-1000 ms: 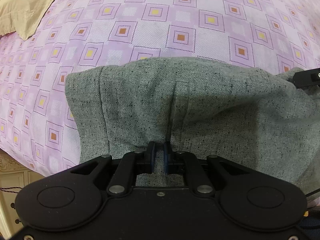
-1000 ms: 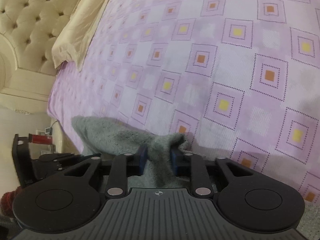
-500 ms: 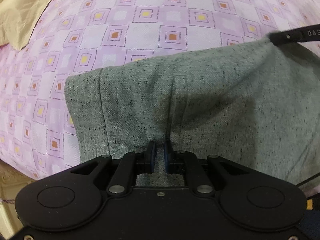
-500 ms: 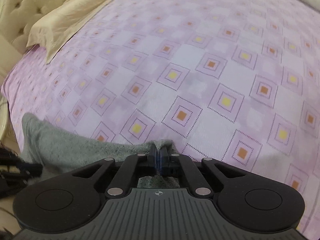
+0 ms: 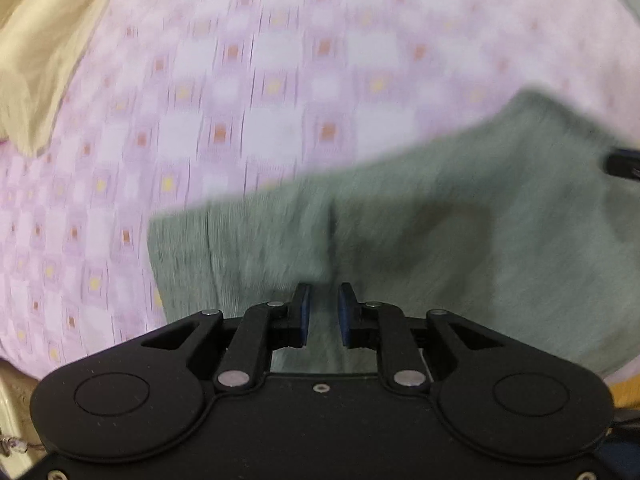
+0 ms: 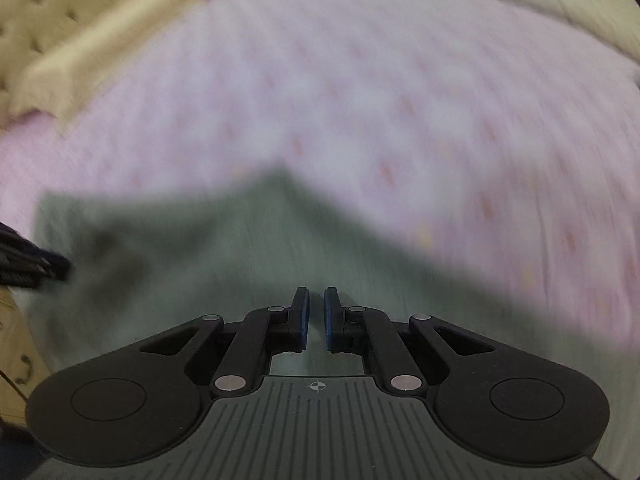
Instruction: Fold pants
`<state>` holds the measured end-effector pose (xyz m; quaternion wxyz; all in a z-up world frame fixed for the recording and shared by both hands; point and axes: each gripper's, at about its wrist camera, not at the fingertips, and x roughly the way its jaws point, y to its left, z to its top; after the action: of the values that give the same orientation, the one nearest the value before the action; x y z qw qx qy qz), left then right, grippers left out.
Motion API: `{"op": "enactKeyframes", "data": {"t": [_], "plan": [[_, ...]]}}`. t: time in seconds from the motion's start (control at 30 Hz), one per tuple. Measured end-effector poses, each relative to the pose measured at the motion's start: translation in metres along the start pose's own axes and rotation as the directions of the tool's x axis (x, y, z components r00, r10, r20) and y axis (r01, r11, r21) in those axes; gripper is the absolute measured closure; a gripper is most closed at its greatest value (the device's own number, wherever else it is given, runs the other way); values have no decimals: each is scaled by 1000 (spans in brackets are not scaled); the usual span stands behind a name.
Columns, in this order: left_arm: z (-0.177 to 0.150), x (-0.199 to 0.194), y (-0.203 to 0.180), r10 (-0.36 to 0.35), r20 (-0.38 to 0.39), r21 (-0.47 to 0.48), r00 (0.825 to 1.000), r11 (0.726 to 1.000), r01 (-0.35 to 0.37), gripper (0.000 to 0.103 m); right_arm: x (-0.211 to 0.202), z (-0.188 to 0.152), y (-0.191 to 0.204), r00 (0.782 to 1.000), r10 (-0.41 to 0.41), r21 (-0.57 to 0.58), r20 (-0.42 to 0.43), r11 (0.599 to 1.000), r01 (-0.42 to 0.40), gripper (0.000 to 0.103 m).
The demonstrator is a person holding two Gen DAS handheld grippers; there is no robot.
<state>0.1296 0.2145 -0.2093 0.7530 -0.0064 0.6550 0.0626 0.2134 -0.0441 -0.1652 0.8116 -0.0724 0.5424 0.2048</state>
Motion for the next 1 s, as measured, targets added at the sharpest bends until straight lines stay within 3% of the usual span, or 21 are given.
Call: {"op": "enactKeyframes", "data": {"t": [0.07,0.17,0.27,0.33,0.43,0.57,0.63,0.7,0.8,0.87,1.0], "plan": [[-12,13,5,-13,-33,10,999,1000,14,74,9,-26,-2,994,-42,37,-101,998,46,96],[-18,9,3,-13,-7,51,1000,999,13,74,-1,-49,-2,994,-42,83,-105,995,50,96],[-10,1,-8,1,-11,87,1000,996,0,83,-7,-58,-5,986,-29,125,-166,991,50,96],[-7,-16,-18,-18,28,119,999,993,14,87,-13,-59,-7,983,-39,109,-181,992,59,96],[4,-44,-44,-84,106,176,991,982,64,85,-34,-55,-13,995,-64,77,-81,995,70,95],[23,-50,-84,-182,111,176,977,971,161,80,-52,-36,-35,991,-113,48,76,993,109,94],[34,-41,-108,-220,86,150,972,967,205,80,-55,-25,-47,985,-125,17,121,992,124,91],[39,-27,-128,-223,50,119,974,969,216,78,-56,-19,-58,984,-110,-43,142,992,117,81],[30,-1,-147,-191,-40,86,981,977,194,78,-47,-2,-74,990,-53,-195,132,978,79,76],[18,19,-154,-145,-119,63,982,986,153,78,-43,6,-82,992,-27,-315,124,947,65,72],[7,13,-163,-82,-82,63,993,994,87,77,-21,20,-98,997,51,-450,56,893,-20,71]]}}
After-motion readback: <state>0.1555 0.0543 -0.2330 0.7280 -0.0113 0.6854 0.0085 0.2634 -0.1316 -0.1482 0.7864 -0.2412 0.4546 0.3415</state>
